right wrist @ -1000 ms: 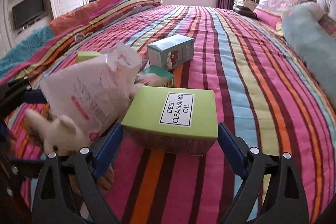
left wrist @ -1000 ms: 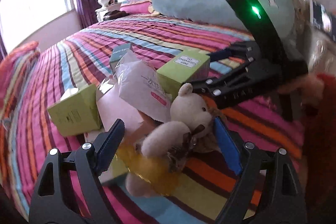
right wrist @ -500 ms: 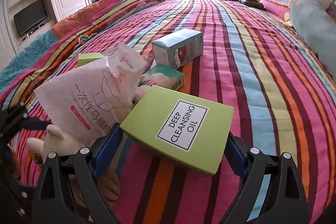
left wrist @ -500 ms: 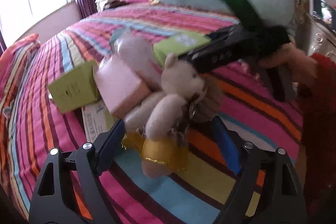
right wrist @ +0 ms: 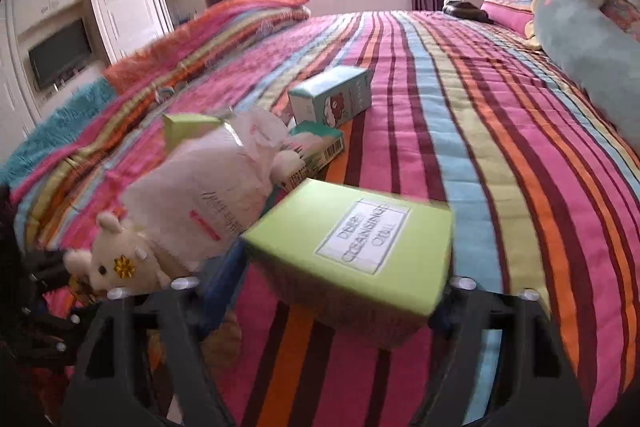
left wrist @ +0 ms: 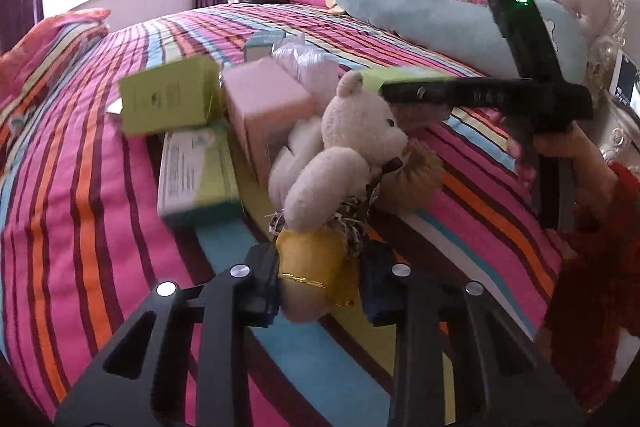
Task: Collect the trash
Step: 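Grasp the white plush bear with left gripper while right grasps green cleansing-oil box, then carry bear and green box over the wastebasket and open both grippers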
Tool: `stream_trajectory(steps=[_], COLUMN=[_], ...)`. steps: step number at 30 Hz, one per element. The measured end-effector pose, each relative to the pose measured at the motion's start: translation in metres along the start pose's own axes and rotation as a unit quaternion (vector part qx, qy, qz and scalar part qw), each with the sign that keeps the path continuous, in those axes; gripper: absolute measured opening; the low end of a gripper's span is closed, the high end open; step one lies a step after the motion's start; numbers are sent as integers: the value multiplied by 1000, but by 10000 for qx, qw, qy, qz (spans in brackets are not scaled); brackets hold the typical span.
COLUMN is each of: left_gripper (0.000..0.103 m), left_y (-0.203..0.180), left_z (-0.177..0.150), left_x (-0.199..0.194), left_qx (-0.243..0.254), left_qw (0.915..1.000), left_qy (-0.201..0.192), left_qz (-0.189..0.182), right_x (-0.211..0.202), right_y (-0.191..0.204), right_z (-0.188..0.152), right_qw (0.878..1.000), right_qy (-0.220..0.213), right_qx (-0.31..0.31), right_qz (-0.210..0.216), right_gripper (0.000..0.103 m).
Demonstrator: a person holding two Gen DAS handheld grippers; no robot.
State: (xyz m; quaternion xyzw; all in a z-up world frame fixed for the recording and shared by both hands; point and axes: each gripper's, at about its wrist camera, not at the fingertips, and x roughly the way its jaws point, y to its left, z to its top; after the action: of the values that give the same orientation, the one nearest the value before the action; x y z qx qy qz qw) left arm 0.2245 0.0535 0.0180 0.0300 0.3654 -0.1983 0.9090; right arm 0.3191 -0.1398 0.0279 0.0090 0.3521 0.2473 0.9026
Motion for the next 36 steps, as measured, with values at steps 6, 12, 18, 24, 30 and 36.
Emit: stream_trajectory(steps=[6, 12, 18, 24, 30, 36], left_gripper=[29, 29, 29, 29, 29, 29], left_y=[-7, -19, -46, -98, -144, -148], left_z=[-34, -61, -90, -143, -217, -263], left_x=[-37, -78, -115, -146, -124, -67], left_qx=[-526, -898, -1016, -894, -909, -1027], left_qw=[9970, 9927, 9906, 9942, 9925, 9760], left_qy=[-547, -807, -911, -496, 651, 1883], left_qz=[155, 64, -95, -345, -495, -386], right_x=[-20, -61, -115, -185, -194, -129], right_y=[-22, -22, -4, 40, 80, 85], right_z=[-18, -38, -70, -142, -233, -302], right_qw=[9995, 9981, 9955, 9923, 9876, 9752], right_qy=[-73, -399, -638, -469, 555, 1807], right_qx=[306, 435, 422, 355, 588, 713], right_qz=[33, 155, 553, 1088, 1344, 1060], right_gripper=[65, 66, 66, 66, 66, 66])
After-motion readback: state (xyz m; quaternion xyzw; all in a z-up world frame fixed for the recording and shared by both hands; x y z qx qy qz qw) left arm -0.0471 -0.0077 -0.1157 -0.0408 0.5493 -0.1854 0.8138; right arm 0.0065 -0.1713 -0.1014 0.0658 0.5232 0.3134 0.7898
